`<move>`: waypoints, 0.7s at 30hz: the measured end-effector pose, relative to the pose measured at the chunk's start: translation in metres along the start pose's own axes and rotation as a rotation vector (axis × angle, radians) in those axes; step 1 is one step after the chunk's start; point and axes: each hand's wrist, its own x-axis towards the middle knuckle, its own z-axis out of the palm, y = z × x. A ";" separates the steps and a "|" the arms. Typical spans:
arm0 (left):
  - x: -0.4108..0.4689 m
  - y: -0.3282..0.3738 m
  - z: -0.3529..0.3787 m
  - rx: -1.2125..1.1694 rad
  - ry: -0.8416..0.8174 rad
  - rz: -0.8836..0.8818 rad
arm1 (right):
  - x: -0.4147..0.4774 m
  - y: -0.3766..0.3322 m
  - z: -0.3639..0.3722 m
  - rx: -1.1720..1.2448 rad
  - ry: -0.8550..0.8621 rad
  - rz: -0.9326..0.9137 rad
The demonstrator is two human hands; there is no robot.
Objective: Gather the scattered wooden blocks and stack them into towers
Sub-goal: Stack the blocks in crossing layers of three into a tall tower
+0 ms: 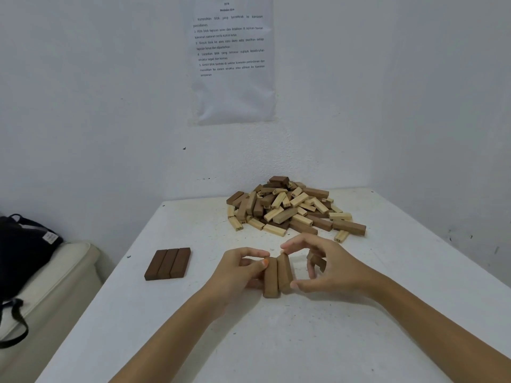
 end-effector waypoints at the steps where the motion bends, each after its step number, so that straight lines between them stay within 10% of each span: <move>1: -0.001 -0.002 0.000 0.016 0.006 0.010 | -0.002 0.000 0.001 -0.014 -0.004 0.010; 12: 0.000 -0.011 0.005 0.233 0.124 0.100 | -0.007 -0.006 0.001 -0.148 -0.089 0.037; 21: -0.003 -0.008 0.003 0.229 0.103 0.062 | -0.003 -0.015 -0.009 0.356 0.047 0.363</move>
